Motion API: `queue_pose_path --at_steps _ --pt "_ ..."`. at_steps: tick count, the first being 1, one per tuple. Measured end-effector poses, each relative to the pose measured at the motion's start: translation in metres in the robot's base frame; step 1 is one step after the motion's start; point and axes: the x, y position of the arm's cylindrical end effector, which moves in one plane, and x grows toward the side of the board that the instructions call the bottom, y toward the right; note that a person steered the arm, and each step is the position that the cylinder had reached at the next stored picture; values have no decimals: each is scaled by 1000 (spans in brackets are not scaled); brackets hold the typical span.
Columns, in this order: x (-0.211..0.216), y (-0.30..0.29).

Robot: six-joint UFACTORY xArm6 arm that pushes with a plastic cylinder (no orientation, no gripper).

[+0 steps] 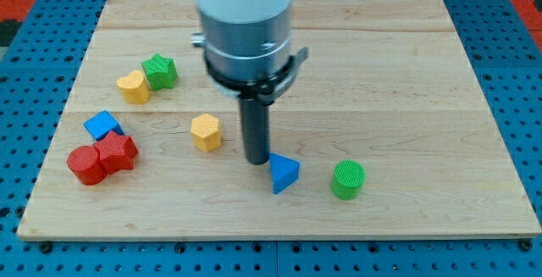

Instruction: Put yellow hexagon blue triangle and green circle in a horizontal line

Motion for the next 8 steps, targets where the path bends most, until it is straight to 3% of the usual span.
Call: queue_pose_path --at_steps 1,2,3,4,5,6,7,8 --pt "-52 -32" --pt "-38 -117" --pt "-45 -132" --pt "-20 -161" --pt "21 -115" --pt "-27 -112" --pt "-6 -78" --pt "17 -83"
